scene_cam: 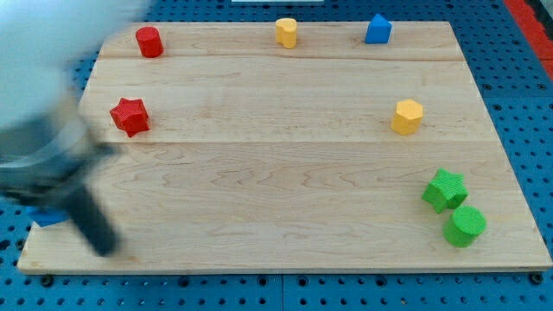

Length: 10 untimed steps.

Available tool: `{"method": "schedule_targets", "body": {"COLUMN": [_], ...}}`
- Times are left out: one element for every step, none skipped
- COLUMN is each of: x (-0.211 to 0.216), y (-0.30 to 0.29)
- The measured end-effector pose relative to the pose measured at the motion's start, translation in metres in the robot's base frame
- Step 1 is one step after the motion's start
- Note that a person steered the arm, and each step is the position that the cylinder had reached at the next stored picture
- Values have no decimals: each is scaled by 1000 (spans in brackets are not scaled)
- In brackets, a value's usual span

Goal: Move the cube left to the green star

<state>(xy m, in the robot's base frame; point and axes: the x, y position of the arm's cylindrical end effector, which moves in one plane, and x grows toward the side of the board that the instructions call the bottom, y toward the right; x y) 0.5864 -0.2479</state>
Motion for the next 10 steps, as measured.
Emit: {"method": "schedule_targets", "body": {"x": [-7,-46,-71,-132,-132,-104,-93,-89,-79,-50], "y": [-56,-32,-8,-56,-32,61,184,263,291,325]}}
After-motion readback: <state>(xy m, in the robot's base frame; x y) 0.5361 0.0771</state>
